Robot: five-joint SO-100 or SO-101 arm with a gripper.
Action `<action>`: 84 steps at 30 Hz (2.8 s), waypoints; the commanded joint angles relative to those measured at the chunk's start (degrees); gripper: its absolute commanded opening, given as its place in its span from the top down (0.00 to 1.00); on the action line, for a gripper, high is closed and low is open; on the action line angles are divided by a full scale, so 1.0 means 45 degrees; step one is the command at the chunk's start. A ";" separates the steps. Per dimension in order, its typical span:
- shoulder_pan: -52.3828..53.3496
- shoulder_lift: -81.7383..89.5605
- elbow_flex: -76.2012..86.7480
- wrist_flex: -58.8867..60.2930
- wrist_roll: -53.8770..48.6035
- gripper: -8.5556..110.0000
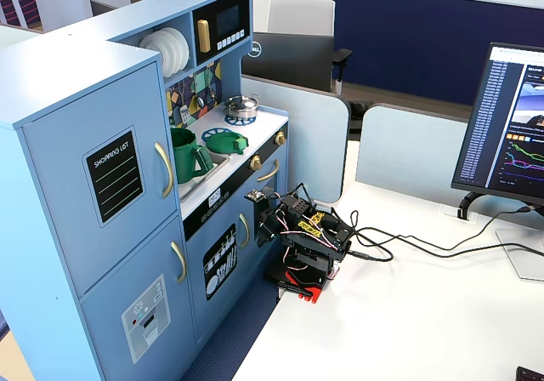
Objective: Pick up the lid from the counter and put it on the green recipient
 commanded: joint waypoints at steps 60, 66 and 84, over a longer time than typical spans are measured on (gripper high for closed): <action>0.6211 -1.3437 -1.0605 -1.9355 -0.0703 0.68; 0.6074 -1.4492 -1.1367 -1.9473 -0.0742 0.73; 0.4004 -1.3301 -1.6973 -1.5488 -0.0547 0.93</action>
